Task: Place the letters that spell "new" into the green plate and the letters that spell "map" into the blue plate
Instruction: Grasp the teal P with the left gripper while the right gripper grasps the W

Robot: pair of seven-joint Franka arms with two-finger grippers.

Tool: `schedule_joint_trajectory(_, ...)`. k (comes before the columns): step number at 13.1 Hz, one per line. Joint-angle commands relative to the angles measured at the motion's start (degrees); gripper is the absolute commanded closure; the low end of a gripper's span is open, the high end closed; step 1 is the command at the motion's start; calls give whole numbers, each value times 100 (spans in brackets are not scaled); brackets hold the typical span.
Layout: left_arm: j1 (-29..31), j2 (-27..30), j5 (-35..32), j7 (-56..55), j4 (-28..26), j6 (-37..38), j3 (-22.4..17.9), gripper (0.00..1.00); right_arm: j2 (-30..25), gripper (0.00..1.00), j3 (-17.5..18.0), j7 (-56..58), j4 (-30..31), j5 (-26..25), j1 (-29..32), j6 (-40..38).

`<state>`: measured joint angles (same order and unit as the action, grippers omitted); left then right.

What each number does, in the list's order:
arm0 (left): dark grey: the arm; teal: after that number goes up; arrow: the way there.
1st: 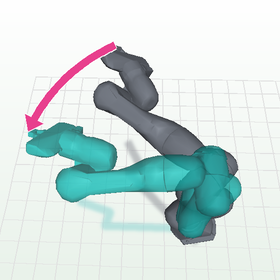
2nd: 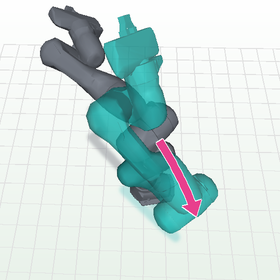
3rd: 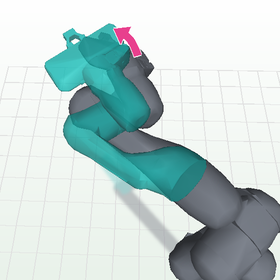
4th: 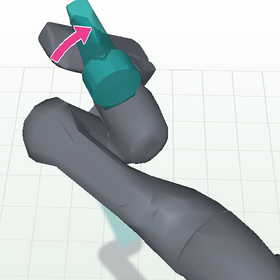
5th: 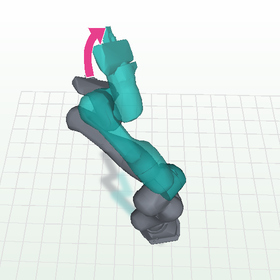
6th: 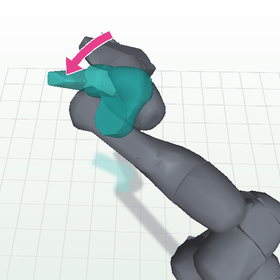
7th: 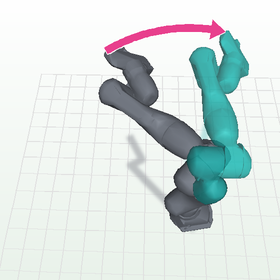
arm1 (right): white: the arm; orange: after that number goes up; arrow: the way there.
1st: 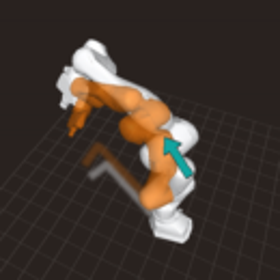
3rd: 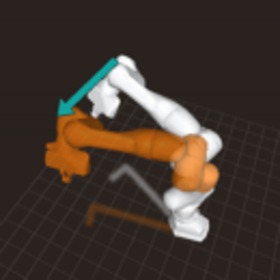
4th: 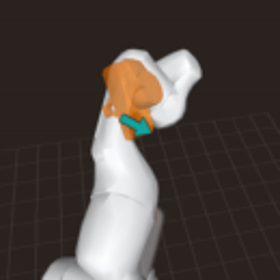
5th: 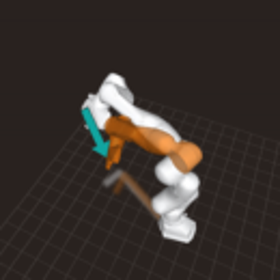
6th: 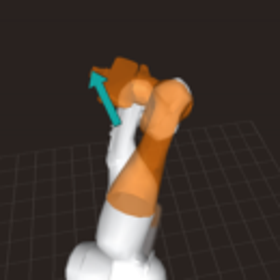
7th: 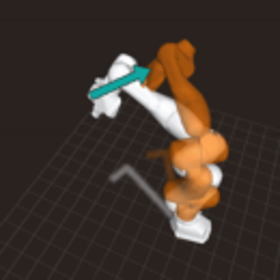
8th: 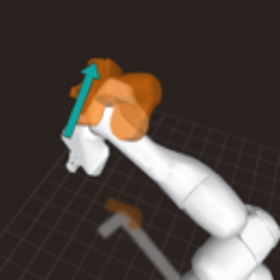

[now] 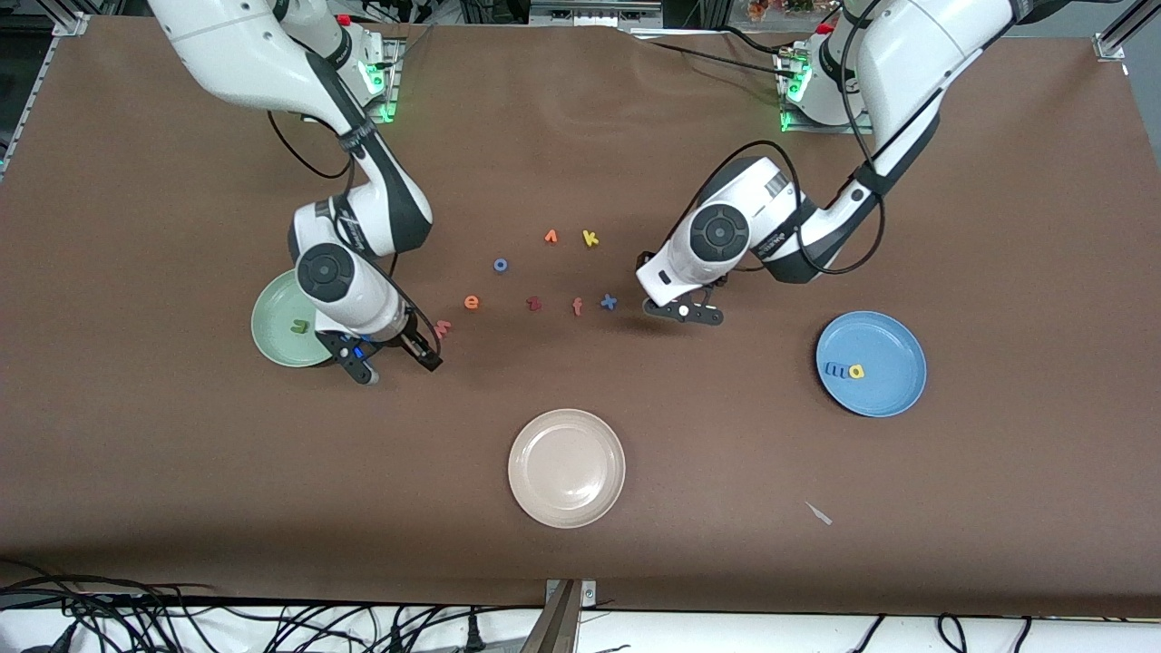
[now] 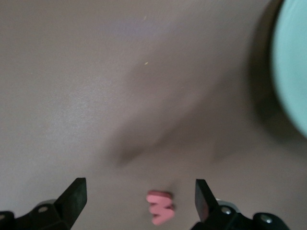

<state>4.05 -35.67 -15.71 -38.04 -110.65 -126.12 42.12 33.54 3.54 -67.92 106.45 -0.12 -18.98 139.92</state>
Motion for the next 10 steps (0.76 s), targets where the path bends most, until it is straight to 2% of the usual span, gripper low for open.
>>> schedule_joint_trajectory(1, 70, 104, -247, -212, -606, -728, -37, 26, 188, 0, -11, -301, -222, 99, -141, 35)
schedule_joint_trajectory(4, 43, -193, -1028, -755, -581, -791, -55, 33, 294, 2, -11, -318, -195, 99, -176, 141)
schedule_joint_trajectory(6, 43, -361, -1521, -1160, -589, -906, -55, 34, 259, 5, -11, -310, -134, 126, -238, 88)
schedule_joint_trajectory(9, 60, -379, -1567, -1223, -616, -888, -46, 34, 171, 9, -2, -319, 32, 126, -238, 88)
schedule_joint_trajectory(10, 61, -379, -1567, -1223, -616, -888, -46, 37, 101, 9, -2, -266, 155, 126, -238, 97)
